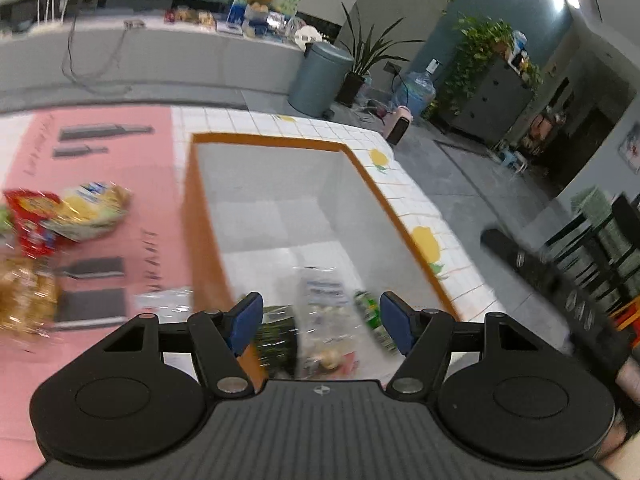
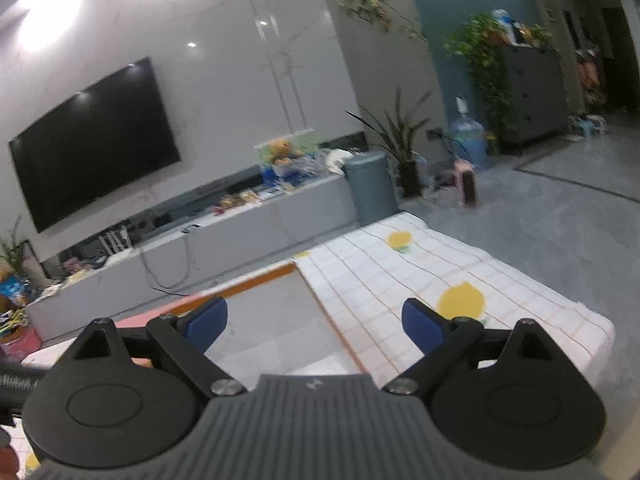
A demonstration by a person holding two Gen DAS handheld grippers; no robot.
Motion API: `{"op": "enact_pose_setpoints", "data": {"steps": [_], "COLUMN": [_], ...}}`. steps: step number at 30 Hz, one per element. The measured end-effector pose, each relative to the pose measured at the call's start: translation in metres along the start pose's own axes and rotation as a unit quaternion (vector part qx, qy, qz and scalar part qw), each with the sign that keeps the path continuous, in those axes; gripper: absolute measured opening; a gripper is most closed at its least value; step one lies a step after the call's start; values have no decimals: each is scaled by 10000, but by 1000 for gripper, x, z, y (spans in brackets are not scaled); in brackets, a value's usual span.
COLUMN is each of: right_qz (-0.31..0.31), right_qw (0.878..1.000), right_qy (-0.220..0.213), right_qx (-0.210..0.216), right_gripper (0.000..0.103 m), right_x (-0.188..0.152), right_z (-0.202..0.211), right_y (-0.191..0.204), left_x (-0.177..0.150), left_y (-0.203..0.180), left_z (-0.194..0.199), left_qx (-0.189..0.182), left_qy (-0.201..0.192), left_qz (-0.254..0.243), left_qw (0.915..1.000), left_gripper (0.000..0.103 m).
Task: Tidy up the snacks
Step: 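Move both tools back from the box toward the snack pile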
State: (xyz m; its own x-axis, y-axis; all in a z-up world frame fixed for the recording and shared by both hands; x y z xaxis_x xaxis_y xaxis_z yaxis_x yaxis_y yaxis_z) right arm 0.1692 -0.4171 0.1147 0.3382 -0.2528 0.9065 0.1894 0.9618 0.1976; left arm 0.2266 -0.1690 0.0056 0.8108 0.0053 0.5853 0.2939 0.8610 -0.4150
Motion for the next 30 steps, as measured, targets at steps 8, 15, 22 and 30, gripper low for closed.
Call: {"op": "enact_pose_setpoints", "data": {"steps": [8,15,22,30], "right_qz": [444,696,1278,1482], "right_qw": [9950,9851,9738,9664], "right_qy": [-400,-512,-291,381], "right_qx": [802,1487,1857,2066], "right_gripper": [92,92,92,92], "right_x": [0,-5,-32,-73], "right_z": [3,7,-4,-34], "right_y": [55,120,172,204], "left_x": [-12,-18,-24,-43], "left_y": [26,72,126,179], "left_z": [47,76,89,86], "left_qx": [917,1309,1710,1776], "left_qy": [-750,-1285,-1405,-1188], "left_qz": [-314,76,460,805], "left_qw": [9925,9830,9741,9736], "left_gripper": [78,78,78,79]}}
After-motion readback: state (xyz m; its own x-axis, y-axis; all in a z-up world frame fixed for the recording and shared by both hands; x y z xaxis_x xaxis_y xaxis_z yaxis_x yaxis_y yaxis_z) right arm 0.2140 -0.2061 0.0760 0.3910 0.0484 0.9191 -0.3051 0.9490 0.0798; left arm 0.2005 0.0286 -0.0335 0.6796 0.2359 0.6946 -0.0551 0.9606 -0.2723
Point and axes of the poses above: each gripper's, at about its wrist camera, not at the fingertips, and z roughly against the way its jaws point, y to its left, x to its top, the point moved 6 cm from there along -z, roughly the way its jaws point, and after that the axes turned 6 degrees about z, right-handed, at the moved point
